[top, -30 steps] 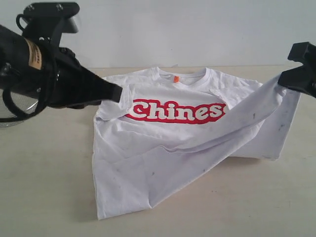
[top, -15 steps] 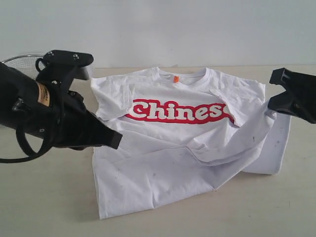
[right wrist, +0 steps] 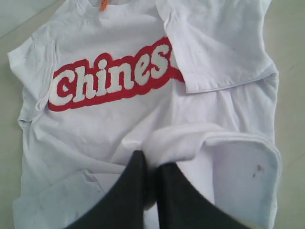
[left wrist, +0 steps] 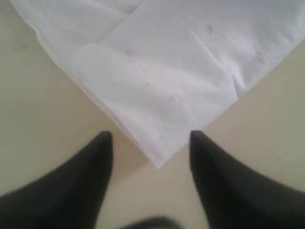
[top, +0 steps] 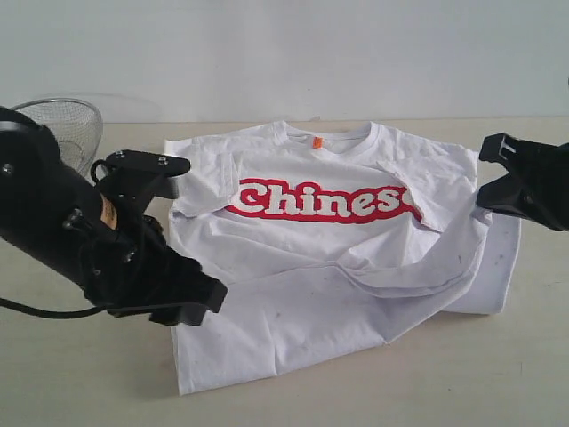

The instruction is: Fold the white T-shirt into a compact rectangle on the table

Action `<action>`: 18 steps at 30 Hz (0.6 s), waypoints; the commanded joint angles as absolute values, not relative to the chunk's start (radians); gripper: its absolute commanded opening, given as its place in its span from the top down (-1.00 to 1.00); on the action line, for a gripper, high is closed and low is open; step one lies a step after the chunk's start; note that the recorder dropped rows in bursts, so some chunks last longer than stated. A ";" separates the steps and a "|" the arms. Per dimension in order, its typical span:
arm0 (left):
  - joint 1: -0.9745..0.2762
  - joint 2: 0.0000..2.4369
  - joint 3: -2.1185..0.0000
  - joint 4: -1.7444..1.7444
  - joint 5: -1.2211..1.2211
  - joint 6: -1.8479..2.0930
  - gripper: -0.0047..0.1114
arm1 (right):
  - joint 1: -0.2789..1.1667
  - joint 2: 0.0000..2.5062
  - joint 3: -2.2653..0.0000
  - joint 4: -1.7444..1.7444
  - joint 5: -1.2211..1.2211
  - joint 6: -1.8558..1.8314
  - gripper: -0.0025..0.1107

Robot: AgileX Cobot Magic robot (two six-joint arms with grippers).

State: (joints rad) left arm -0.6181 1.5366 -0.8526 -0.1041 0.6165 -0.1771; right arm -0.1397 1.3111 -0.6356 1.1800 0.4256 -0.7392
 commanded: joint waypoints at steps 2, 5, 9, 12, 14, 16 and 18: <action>-0.610 1.618 -0.848 -0.135 0.542 -0.262 -0.25 | -0.140 1.313 -0.642 1.172 0.441 -0.755 0.96; -0.599 1.659 -0.848 -0.149 0.511 -0.289 -0.11 | -0.140 1.313 -0.642 1.172 0.441 -0.757 0.96; -0.595 1.677 -0.848 -0.157 0.459 -0.300 -0.08 | -0.140 1.313 -0.642 1.172 0.441 -0.757 0.96; -0.568 1.681 -0.848 -0.160 0.462 -0.300 -0.08 | -0.140 1.313 -0.642 1.172 0.441 -0.760 0.96; -0.544 1.682 -0.848 -0.170 0.471 -0.300 -0.08 | -0.140 1.313 -0.642 1.172 0.441 -0.760 0.96; -0.526 1.682 -0.848 -0.185 0.473 -0.300 -0.08 | -0.140 1.313 -0.642 1.172 0.441 -0.760 0.96; -0.518 1.682 -0.848 -0.203 0.471 -0.300 -0.08 | -0.140 1.313 -0.642 1.172 0.441 -0.760 0.96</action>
